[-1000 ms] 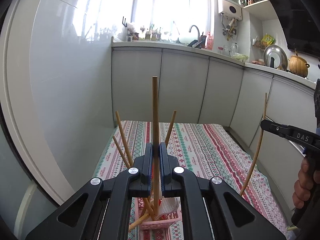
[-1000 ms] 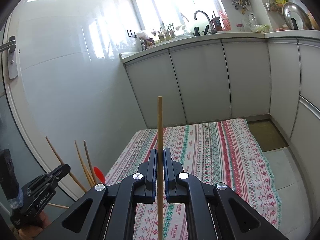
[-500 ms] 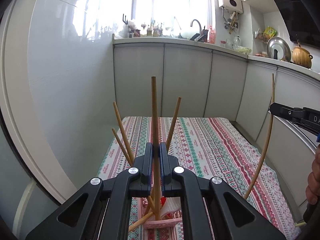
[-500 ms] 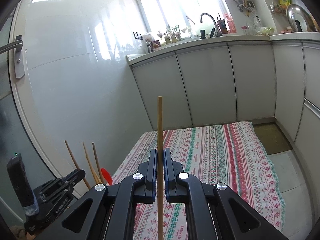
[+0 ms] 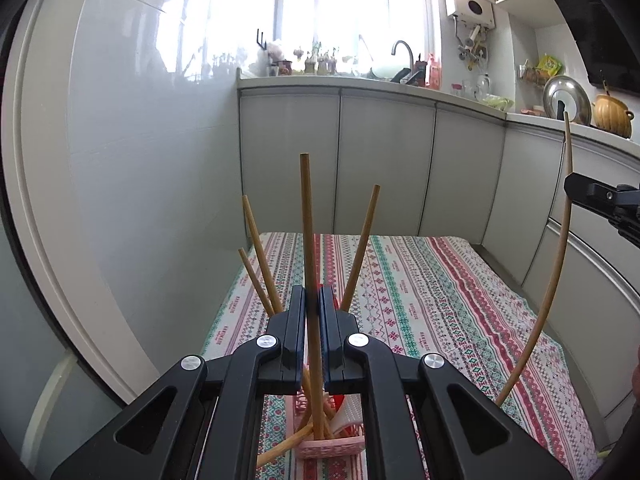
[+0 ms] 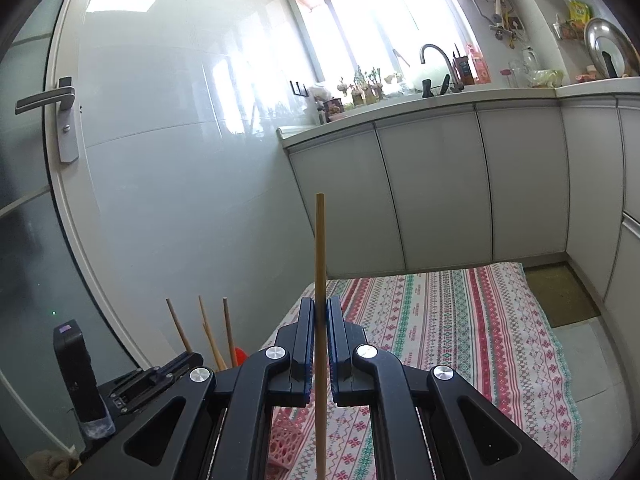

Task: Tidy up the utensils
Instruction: 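Lower the left tool's chopstick into the pink basket and open the left tool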

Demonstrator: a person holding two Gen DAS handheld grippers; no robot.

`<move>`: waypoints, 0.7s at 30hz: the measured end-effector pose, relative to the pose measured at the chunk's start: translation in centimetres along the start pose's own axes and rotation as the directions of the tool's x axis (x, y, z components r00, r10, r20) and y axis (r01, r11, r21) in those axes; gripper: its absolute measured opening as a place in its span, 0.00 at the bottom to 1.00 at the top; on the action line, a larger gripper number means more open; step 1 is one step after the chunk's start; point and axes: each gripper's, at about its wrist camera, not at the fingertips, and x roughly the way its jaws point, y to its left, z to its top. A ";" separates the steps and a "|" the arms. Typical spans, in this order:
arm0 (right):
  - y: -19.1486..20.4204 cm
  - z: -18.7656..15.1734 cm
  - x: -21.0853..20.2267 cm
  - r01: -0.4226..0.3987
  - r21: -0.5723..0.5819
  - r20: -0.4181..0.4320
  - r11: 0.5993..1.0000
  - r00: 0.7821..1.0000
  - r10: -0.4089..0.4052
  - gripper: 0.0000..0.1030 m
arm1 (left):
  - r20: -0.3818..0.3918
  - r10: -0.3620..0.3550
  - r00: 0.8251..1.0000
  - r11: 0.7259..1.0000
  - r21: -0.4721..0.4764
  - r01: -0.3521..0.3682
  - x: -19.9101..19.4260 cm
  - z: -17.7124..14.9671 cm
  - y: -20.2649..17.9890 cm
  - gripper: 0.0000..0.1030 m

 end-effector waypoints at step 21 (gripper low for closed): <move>7.1 -1.6 1.6 -0.066 -0.046 0.127 0.997 0.989 0.071 0.06 | 0.010 -0.110 0.994 0.969 -0.222 0.110 -4.0 3.0 4.8 0.33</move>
